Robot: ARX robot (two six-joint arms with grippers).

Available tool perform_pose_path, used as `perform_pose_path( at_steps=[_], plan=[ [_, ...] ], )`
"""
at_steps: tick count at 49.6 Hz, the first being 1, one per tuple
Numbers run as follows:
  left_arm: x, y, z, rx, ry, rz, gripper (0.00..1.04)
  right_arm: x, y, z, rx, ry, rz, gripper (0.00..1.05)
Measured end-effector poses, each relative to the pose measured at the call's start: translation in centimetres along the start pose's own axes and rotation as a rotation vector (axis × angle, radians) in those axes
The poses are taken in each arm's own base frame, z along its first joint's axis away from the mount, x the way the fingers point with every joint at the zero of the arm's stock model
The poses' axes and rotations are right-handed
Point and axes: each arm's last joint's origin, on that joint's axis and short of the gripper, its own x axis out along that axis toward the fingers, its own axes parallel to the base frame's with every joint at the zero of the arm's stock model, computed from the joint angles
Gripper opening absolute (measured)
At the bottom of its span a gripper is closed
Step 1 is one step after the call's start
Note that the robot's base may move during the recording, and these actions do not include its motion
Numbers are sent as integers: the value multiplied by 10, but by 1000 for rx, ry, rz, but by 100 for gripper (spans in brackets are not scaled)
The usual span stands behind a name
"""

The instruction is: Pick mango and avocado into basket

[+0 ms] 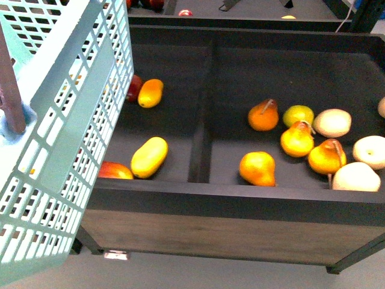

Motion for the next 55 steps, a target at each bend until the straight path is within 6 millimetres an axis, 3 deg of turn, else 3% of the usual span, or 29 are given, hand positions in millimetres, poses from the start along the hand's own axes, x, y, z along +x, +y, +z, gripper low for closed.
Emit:
perform_pose_path(
  at_steps=[55],
  plan=[
    [0,0,0,0,-1,0,18,0,0,0,0,0,0,96]
  ],
)
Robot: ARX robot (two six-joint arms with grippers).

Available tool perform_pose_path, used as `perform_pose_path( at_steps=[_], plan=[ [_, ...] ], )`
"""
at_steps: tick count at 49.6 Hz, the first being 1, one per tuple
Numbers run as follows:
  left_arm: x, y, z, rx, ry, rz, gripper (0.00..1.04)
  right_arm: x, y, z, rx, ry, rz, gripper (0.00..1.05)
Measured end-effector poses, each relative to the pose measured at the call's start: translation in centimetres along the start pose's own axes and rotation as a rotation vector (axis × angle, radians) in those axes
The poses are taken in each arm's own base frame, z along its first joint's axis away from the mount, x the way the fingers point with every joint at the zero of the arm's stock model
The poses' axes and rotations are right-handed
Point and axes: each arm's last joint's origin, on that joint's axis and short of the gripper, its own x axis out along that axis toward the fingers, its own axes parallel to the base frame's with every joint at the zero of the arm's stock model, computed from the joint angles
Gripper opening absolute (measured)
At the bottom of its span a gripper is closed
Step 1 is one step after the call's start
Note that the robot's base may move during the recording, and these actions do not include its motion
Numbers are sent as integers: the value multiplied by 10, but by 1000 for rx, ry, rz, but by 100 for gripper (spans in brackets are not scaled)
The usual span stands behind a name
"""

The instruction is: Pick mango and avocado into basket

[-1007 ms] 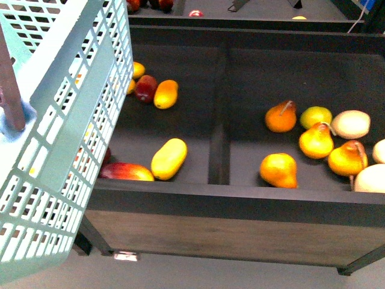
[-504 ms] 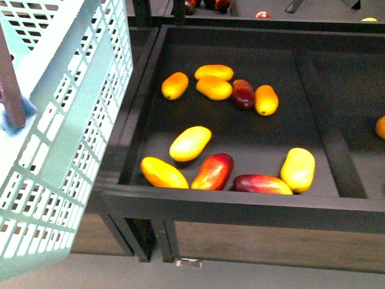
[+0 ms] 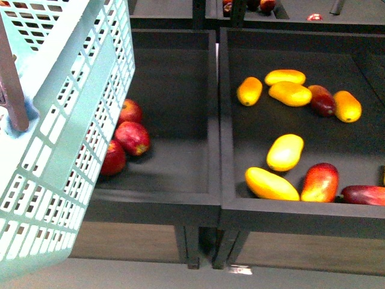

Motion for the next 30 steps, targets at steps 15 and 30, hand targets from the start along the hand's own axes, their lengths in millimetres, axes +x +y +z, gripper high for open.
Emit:
perform_pose_path(
  at_steps=[15,30],
  plan=[
    [0,0,0,2,-2,1,18,0,0,0,0,1,0,96],
    [0,0,4,13,-41,5,18,0,0,0,0,0,5,96]
  ],
)
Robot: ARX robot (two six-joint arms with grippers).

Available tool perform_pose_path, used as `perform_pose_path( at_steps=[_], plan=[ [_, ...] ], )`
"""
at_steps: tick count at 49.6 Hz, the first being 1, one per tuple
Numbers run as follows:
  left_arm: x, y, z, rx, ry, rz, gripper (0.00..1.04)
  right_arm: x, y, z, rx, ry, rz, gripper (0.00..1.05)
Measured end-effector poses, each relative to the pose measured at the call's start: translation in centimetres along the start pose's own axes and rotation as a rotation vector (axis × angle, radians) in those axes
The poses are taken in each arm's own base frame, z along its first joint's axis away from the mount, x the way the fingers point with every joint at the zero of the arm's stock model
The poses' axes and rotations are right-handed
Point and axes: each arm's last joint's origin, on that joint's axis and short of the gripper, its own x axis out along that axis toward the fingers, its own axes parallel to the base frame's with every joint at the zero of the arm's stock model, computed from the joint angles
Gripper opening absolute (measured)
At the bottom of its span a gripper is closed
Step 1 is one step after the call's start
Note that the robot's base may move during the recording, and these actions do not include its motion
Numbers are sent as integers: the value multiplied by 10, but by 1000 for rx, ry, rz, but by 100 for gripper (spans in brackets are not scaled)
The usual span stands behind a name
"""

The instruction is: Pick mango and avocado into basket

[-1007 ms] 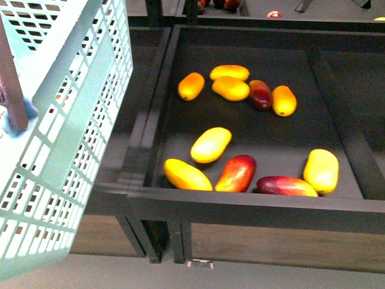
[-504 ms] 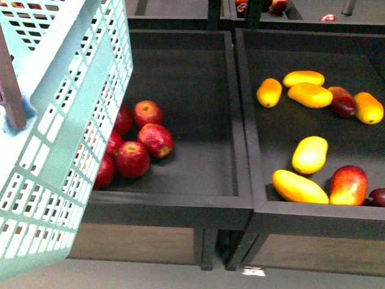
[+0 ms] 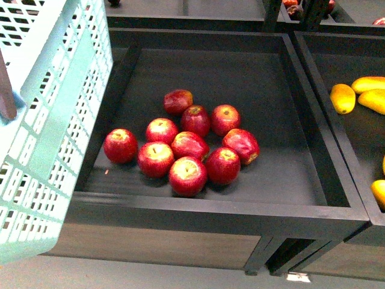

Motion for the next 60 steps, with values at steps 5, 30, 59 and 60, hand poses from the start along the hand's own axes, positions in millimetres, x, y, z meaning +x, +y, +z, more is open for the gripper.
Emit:
perform_pose_path(
  at_steps=[5,30,59,60],
  plan=[
    [0,0,-2,4,26,-3,18,0,0,0,0,0,-2,96],
    [109,-50,-79,530,497,214,18,0,0,0,0,0,-5,96],
    [102,-71,-180,631,864,43,18,0,0,0,0,0,-5,96],
    [103,-71,-179,634,861,42,18,0,0,0,0,0,-5,96]
  ],
)
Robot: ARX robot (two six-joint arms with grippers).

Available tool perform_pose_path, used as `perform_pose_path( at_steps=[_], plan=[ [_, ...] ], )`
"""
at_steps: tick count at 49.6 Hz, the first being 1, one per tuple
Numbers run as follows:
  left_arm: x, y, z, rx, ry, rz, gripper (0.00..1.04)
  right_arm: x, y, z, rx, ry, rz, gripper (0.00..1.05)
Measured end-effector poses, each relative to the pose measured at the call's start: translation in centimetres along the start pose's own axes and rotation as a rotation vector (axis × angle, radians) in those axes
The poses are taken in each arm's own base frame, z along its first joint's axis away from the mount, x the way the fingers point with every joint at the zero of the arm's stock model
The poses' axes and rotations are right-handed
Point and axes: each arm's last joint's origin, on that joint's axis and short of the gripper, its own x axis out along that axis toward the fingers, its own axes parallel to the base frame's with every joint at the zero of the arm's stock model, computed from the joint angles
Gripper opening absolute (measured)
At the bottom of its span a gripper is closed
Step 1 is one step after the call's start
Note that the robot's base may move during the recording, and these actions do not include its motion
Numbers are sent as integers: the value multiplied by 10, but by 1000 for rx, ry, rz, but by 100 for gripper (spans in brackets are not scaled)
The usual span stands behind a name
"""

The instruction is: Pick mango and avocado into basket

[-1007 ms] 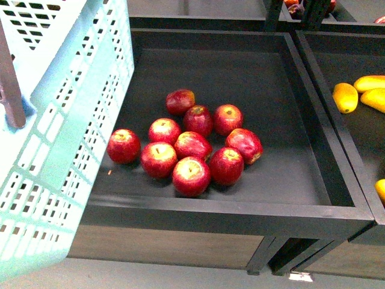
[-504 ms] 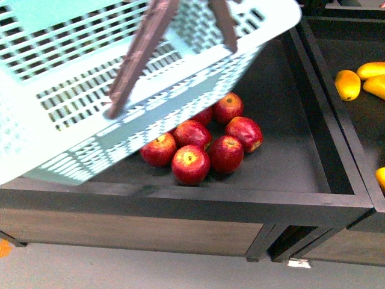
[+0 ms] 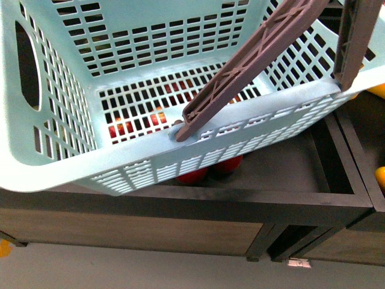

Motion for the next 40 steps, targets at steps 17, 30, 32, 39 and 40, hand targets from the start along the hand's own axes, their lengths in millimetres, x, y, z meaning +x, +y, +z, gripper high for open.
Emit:
perform_pose_path(
  at_steps=[17,30,32,39,40],
  plan=[
    [-1,1,2,5,-8,5,18,0,0,-1,13,68,20,96],
    [-1,1,2,4,-5,3,18,44,-17,11,99,378,-50,96],
    [-1,1,2,5,-5,3,18,59,-24,17,101,357,-75,96],
    [-1,1,1,5,-6,4,18,115,-48,23,90,345,-127,96],
    [-1,1,1,5,-7,4,18,125,-53,22,94,360,-135,96]
  ],
)
